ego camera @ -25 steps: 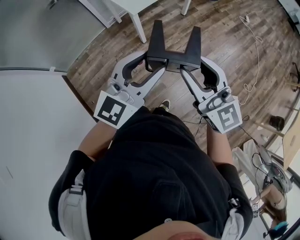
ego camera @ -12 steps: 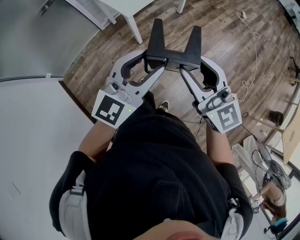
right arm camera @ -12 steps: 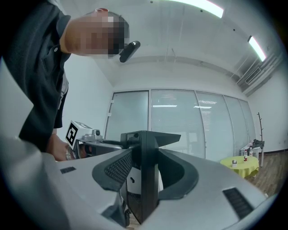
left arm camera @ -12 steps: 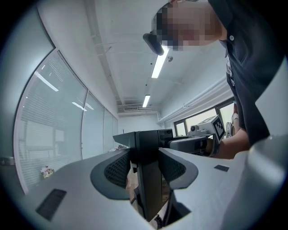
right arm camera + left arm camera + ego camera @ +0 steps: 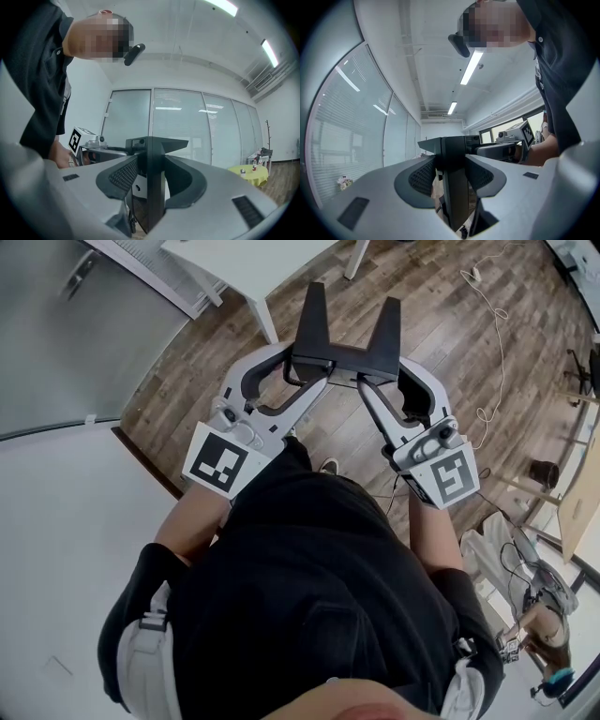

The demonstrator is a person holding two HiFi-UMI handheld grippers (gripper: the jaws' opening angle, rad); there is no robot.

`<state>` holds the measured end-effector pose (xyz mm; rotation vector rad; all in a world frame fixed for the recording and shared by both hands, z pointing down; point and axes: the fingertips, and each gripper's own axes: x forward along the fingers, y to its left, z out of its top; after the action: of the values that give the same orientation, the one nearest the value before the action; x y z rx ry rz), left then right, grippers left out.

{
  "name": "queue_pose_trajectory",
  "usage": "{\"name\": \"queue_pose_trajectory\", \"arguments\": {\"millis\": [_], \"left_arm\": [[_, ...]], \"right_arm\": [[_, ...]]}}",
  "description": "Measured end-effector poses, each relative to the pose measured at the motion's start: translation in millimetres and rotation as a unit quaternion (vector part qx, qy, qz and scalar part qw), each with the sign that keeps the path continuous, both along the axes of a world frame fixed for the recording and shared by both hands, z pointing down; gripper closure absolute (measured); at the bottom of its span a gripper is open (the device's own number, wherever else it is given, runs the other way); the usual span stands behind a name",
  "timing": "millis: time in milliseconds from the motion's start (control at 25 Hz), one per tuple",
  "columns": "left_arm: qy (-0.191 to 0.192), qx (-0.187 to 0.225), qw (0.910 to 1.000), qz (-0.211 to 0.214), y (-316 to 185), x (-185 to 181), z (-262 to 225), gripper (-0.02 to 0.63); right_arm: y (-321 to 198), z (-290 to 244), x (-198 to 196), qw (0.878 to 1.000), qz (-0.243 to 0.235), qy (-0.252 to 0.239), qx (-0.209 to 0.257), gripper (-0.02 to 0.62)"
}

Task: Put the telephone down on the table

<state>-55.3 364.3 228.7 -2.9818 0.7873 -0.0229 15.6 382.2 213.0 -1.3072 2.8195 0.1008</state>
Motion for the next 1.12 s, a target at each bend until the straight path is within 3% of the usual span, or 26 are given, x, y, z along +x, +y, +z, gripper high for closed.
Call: {"name": "queue_pose_trajectory", "arguments": {"millis": [600,1120], "left_arm": [[0.005,0.005,0.9993,0.037,-73,-30,-4,0.408],[-0.002,0.005,0.9998,0.019,-116,9,3,0.408]], "right_arm": [[-67,-8,-35,1.000,0.029,-0.008,0.001,0.400],[-112,2,8,1.000,0.018,-0.012,0.007,0.400]]}}
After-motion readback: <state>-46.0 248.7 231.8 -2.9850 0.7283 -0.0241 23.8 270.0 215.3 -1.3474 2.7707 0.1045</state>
